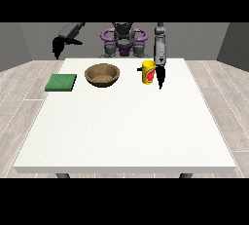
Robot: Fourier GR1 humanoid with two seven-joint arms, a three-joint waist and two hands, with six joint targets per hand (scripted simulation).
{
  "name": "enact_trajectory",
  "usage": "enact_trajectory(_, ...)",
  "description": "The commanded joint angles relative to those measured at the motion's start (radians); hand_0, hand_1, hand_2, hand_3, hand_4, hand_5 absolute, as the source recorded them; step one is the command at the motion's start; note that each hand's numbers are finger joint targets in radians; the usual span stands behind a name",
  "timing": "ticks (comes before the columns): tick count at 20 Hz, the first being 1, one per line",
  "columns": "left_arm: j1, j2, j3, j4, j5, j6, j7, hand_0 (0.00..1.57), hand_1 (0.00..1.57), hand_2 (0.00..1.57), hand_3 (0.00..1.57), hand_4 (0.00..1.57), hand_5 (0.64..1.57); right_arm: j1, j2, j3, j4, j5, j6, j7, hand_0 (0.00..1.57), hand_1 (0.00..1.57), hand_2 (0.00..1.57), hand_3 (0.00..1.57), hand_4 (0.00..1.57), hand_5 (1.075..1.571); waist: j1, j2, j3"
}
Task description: Pick the cup and pour the ball into the bowl, then pick the bowl and place it on the pad
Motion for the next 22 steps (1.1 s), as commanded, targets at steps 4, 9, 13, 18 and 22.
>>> enact_trajectory(4, 0.033, -0.016, -0.046, 0.044, -0.139, 0.272, -0.103, 1.29, 1.29, 1.57, 1.57, 1.40, 1.268, -0.032, -0.052, -0.034, -0.008, -0.051, 0.038, 0.051, 0.00, 0.00, 0.00, 0.00, 0.00, 1.570, -0.059, 0.024, -0.0036)
enact_trajectory(9, 0.029, -0.055, -0.053, 0.020, -0.166, 0.356, -0.087, 1.32, 1.32, 1.57, 1.57, 1.48, 1.252, -0.044, -0.100, -0.065, 0.014, -0.065, 0.077, 0.023, 0.00, 0.00, 0.00, 0.00, 0.00, 1.570, -0.075, 0.039, -0.0034)
enact_trajectory(13, 0.024, -0.040, -0.146, -0.017, -0.243, 0.339, 0.129, 1.31, 1.31, 1.57, 1.57, 1.49, 1.277, 0.009, -0.069, -0.046, 0.119, -0.007, 0.045, 0.028, 0.00, 0.00, 0.00, 0.00, 0.00, 1.569, 0.002, -0.130, -0.0024)
enact_trajectory(18, -0.047, 0.252, -0.182, -0.031, -0.395, 0.350, 0.340, 1.44, 1.44, 1.57, 1.57, 1.57, 1.321, 0.021, -0.074, -0.063, 0.154, -0.044, 0.046, 0.105, 0.00, 0.00, 0.00, 0.00, 0.00, 1.569, 0.036, -0.260, 0.0015)
enact_trajectory(22, -0.171, 0.324, -0.235, -0.017, -0.492, 0.334, 0.534, 1.46, 1.46, 1.57, 1.57, 1.57, 1.282, 0.022, -0.053, -0.044, 0.179, -0.016, 0.035, 0.079, 0.00, 0.00, 0.00, 0.00, 0.00, 1.568, 0.022, -0.266, -0.0009)
